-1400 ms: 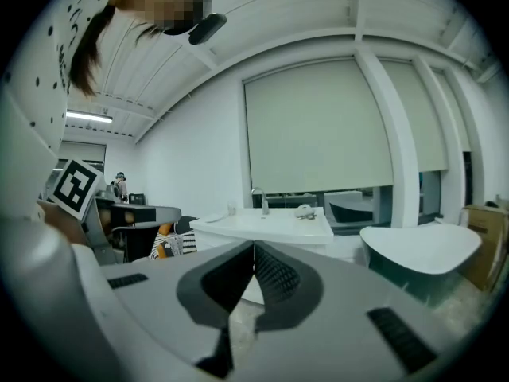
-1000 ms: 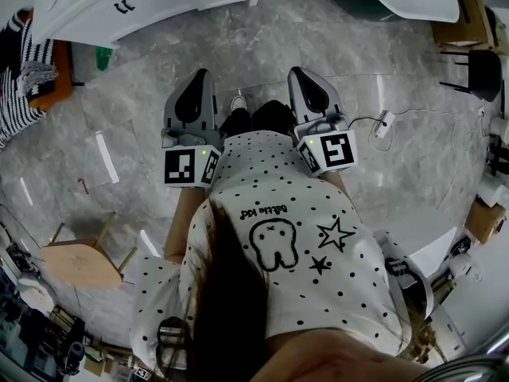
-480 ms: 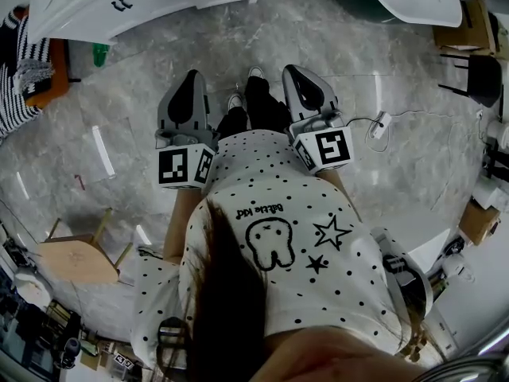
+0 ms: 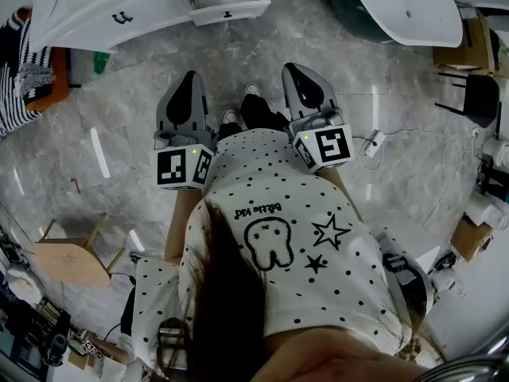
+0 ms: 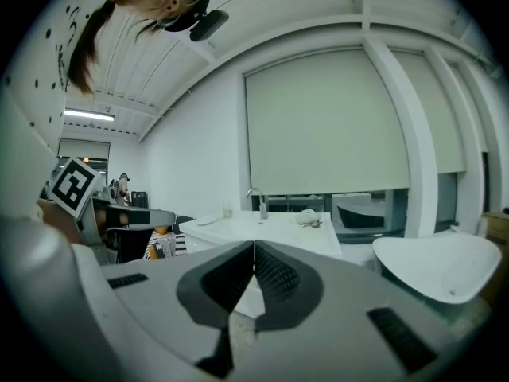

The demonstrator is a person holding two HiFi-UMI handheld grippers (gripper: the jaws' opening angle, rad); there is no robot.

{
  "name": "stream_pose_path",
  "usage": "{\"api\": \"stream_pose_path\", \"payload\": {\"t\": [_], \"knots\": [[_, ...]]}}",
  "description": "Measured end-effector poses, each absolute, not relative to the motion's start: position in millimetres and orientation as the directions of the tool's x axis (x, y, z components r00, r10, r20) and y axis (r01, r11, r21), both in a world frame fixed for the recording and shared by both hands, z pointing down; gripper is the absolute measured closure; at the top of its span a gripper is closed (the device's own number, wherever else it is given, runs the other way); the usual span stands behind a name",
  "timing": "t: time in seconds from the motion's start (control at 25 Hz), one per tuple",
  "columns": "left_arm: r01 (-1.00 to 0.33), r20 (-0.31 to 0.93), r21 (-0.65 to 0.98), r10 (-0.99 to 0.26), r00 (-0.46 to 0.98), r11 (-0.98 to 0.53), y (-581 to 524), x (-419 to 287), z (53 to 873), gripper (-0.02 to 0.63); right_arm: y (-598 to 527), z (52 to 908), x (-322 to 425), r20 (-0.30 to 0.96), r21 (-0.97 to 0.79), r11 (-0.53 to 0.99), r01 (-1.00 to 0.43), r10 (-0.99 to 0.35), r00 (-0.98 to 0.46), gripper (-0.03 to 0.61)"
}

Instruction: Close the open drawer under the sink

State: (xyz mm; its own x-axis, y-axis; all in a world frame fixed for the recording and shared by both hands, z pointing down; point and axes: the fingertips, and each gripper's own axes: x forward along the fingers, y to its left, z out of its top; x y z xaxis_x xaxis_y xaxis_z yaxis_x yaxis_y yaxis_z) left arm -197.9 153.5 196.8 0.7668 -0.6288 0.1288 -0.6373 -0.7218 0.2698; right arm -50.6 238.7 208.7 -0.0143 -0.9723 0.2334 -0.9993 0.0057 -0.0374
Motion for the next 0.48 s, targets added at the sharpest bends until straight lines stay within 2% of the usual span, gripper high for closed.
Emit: {"api": "stream_pose_path", "payload": {"t": [0.48], "knots": [[-0.66,0.115,0.264,-0.657,0.746,-0.703,128,-140,192,0.607,221,205,20,0.221,-0.02,0.003,-1.0,-0.975,-0.008,0.566]]}}
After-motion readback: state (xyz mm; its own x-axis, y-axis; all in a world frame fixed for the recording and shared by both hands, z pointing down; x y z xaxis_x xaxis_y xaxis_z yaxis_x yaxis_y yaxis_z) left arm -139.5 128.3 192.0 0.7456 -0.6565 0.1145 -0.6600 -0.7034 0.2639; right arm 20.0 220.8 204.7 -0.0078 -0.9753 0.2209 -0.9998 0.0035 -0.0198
